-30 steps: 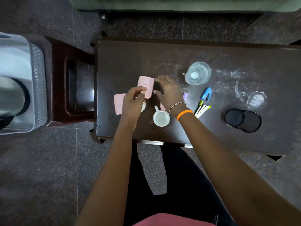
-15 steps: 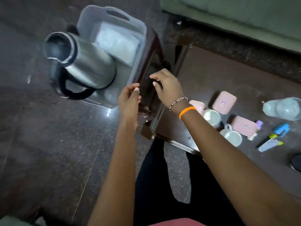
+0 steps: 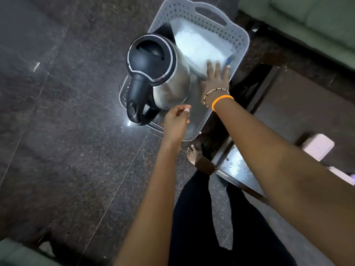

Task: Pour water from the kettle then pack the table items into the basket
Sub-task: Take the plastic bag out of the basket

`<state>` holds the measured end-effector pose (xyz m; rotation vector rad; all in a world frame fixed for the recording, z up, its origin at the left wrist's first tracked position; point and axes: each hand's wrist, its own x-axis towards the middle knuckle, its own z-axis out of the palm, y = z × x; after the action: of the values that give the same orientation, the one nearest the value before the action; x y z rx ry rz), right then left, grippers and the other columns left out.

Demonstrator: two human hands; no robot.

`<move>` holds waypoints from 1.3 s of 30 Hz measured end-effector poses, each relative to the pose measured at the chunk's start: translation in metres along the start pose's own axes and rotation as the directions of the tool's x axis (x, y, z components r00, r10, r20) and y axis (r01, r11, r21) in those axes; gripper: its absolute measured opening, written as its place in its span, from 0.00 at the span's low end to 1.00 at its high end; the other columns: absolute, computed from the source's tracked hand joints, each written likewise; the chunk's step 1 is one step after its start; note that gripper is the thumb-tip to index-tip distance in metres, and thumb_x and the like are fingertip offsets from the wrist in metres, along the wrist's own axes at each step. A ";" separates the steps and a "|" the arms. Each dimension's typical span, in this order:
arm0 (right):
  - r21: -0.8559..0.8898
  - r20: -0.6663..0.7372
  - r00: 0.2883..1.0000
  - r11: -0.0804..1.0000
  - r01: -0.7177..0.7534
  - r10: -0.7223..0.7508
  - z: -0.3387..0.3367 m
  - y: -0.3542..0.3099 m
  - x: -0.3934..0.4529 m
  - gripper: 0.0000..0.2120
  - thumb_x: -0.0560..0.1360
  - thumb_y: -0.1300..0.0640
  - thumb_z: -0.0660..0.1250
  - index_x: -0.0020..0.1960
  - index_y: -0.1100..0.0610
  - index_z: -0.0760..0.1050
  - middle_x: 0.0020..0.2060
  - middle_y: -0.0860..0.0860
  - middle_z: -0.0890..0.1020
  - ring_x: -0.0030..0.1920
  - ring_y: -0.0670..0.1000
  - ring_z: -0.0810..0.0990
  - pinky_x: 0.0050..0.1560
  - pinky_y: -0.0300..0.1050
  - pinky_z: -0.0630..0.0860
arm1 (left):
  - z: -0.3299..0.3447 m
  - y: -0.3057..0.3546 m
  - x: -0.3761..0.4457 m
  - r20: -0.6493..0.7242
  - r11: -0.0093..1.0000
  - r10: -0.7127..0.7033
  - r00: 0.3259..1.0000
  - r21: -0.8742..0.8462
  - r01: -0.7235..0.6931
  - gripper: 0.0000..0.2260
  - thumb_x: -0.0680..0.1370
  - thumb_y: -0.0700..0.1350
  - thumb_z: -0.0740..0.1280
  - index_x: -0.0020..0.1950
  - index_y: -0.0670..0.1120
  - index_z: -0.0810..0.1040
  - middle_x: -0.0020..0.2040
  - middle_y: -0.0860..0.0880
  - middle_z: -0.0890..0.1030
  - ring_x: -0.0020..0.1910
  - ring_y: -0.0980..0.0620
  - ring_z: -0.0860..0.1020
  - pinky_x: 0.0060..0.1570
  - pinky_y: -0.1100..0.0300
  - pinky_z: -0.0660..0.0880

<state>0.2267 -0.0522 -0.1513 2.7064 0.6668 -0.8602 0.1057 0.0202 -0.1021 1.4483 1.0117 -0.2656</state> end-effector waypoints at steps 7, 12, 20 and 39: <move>0.324 -0.268 0.961 0.946 0.021 0.071 -0.017 0.011 -0.007 0.22 0.71 0.68 0.57 0.65 0.60 0.69 0.69 0.57 0.69 0.70 0.54 0.67 0.73 0.67 0.43 | 0.003 0.011 -0.006 0.068 0.999 0.033 0.997 -0.029 -0.032 0.08 0.78 0.38 0.60 0.48 0.48 0.78 0.39 0.55 0.74 0.39 0.57 0.73 0.35 0.76 0.71; 0.882 -0.411 0.773 0.424 0.204 0.483 -0.043 0.046 -0.058 0.13 0.72 0.64 0.64 0.55 0.60 0.80 0.55 0.55 0.83 0.57 0.51 0.79 0.62 0.37 0.68 | 0.016 0.030 -0.021 0.082 0.995 0.078 0.994 -0.073 -0.072 0.09 0.79 0.38 0.58 0.48 0.47 0.77 0.37 0.51 0.73 0.35 0.57 0.72 0.40 0.71 0.71; 0.804 0.079 0.849 -0.537 0.256 0.523 -0.012 0.104 -0.173 0.11 0.75 0.72 0.59 0.51 0.62 0.77 0.45 0.56 0.80 0.44 0.50 0.79 0.47 0.42 0.80 | 0.073 0.049 -0.076 0.217 0.972 -0.060 0.974 -0.210 0.106 0.12 0.81 0.44 0.57 0.63 0.42 0.69 0.57 0.45 0.77 0.55 0.48 0.77 0.60 0.56 0.72; 0.967 0.118 0.840 -0.253 0.024 0.530 0.080 0.279 -0.346 0.13 0.74 0.63 0.65 0.32 0.56 0.74 0.25 0.48 0.78 0.24 0.42 0.75 0.29 0.36 0.73 | 0.240 -0.005 -0.253 0.475 0.947 0.219 0.852 0.108 -0.303 0.10 0.75 0.31 0.58 0.47 0.44 0.75 0.43 0.46 0.79 0.42 0.51 0.77 0.40 0.61 0.75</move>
<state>0.0720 -0.4446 0.0096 4.1059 -1.5279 -0.8590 0.0525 -0.2995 0.0267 1.5685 0.4048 -0.4829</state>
